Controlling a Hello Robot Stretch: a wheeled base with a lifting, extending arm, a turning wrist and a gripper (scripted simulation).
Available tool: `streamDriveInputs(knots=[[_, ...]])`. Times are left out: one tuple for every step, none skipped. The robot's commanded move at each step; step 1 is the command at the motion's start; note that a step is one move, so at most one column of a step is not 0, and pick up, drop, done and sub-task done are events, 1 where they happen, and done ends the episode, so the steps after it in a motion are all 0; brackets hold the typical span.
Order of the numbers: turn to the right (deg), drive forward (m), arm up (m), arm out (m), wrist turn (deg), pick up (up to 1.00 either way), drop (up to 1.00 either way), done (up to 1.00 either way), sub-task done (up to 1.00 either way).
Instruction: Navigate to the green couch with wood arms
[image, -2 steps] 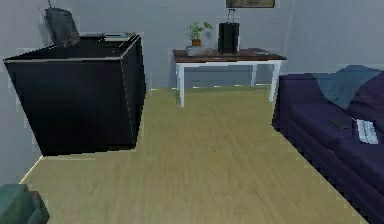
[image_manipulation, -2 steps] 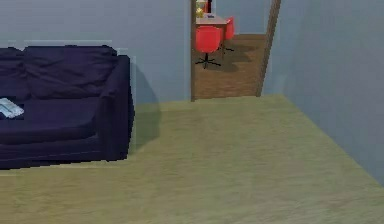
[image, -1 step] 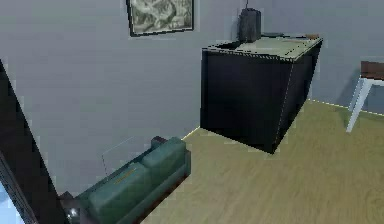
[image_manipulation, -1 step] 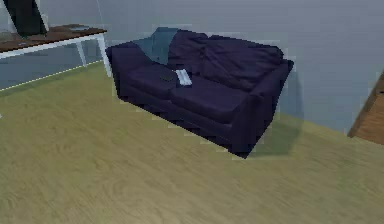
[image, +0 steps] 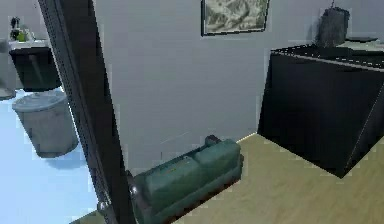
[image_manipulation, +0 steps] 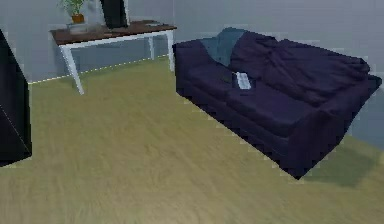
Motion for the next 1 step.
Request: streamDriveInputs(knots=[[0.0,0.00,0.00,0.00,0.0,0.00,0.00,1.00,0.00]])
